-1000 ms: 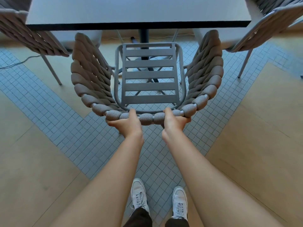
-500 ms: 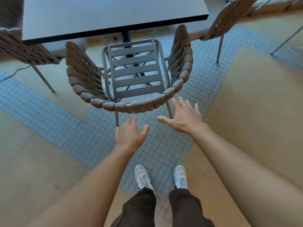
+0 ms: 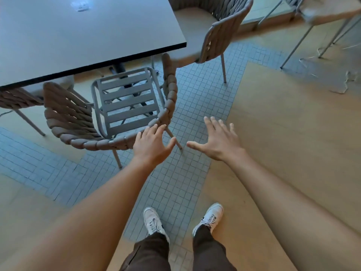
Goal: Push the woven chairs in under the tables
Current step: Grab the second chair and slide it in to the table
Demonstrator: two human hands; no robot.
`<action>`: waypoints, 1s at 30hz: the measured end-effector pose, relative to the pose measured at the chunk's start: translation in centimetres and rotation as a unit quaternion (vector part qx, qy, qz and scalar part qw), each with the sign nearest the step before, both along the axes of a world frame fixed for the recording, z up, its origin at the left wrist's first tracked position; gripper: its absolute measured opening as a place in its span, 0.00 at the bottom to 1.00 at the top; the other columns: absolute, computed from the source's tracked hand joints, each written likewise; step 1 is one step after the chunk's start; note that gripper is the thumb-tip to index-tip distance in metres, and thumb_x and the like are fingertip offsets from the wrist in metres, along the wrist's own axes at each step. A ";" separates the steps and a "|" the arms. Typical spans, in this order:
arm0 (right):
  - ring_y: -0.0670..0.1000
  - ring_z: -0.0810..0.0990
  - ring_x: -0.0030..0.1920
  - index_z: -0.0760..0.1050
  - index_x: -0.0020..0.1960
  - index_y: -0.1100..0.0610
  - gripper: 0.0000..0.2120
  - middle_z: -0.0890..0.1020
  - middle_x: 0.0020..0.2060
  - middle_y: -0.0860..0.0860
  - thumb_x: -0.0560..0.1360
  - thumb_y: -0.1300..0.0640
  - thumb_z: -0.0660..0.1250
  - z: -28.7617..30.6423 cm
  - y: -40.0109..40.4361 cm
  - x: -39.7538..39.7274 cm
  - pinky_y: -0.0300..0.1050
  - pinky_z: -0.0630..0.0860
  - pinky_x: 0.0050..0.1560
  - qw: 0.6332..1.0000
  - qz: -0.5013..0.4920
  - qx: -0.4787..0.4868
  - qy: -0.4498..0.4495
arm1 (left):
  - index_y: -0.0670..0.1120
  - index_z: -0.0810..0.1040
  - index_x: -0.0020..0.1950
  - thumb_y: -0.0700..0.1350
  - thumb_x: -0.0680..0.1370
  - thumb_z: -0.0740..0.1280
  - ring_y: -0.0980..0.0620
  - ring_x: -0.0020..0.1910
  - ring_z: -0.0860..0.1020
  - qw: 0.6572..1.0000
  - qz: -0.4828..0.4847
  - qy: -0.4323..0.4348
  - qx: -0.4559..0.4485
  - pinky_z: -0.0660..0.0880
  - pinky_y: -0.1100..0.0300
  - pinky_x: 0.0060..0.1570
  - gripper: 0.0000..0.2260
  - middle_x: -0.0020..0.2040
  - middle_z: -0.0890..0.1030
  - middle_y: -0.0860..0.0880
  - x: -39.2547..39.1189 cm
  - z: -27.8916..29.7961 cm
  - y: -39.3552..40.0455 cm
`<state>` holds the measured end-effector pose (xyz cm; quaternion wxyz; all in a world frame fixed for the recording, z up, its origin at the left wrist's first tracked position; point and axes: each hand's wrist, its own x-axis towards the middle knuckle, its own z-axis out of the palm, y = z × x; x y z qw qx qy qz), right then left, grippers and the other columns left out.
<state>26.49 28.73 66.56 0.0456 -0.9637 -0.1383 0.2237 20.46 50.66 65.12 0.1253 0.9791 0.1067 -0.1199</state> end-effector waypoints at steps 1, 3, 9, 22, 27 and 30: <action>0.56 0.47 0.81 0.40 0.82 0.49 0.59 0.47 0.82 0.53 0.63 0.14 0.45 0.4 -1.3 0.7 0.64 0.43 0.78 1.000 0.001 -0.001 -0.004 | 0.54 0.62 0.78 0.70 0.77 0.53 0.46 0.77 0.60 1.000 -0.007 -0.004 0.005 0.56 0.43 0.76 0.33 0.77 0.66 0.47 0.8 0.4 -1.2; 0.56 0.47 0.81 0.40 0.82 0.50 0.59 0.47 0.82 0.53 0.63 0.14 0.44 1.1 -4.1 2.0 0.63 0.43 0.78 1.000 0.002 0.000 -0.013 | 0.54 0.62 0.78 0.70 0.77 0.53 0.45 0.77 0.60 1.000 -0.020 -0.012 0.009 0.55 0.44 0.76 0.33 0.77 0.65 0.46 2.3 1.2 -3.8; 0.57 0.48 0.81 0.41 0.83 0.50 0.60 0.48 0.82 0.54 0.63 0.14 0.46 2.9 -11.0 5.8 0.63 0.46 0.79 0.999 0.008 -0.009 -0.031 | 0.54 0.60 0.79 0.71 0.77 0.53 0.45 0.77 0.60 0.999 -0.038 -0.030 0.016 0.55 0.42 0.76 0.34 0.78 0.65 0.46 7.2 3.5 -10.4; 0.56 0.47 0.81 0.42 0.82 0.49 0.61 0.48 0.82 0.55 0.62 0.13 0.47 3.8 -16.9 18.7 0.63 0.45 0.78 0.998 -0.018 -0.016 -0.058 | 0.54 0.55 0.80 0.72 0.77 0.51 0.44 0.78 0.59 0.994 -0.087 -0.049 0.033 0.55 0.41 0.76 0.36 0.79 0.62 0.45 21.3 4.5 -17.0; 0.56 0.45 0.81 0.41 0.82 0.49 0.61 0.47 0.82 0.55 0.62 0.13 0.49 3.7 -17.1 25.9 0.63 0.44 0.78 0.998 -0.027 -0.009 -0.055 | 0.54 0.56 0.80 0.72 0.77 0.52 0.43 0.78 0.59 0.994 -0.090 -0.058 0.031 0.56 0.40 0.75 0.36 0.78 0.63 0.44 28.6 4.1 -17.3; 0.55 0.45 0.81 0.41 0.82 0.49 0.60 0.46 0.82 0.54 0.62 0.14 0.50 3.6 -17.0 30.0 0.63 0.44 0.78 0.998 -0.027 -0.009 -0.055 | 0.54 0.56 0.80 0.71 0.77 0.52 0.44 0.77 0.60 0.993 -0.095 -0.059 0.034 0.56 0.40 0.75 0.36 0.78 0.64 0.44 32.7 3.8 -17.2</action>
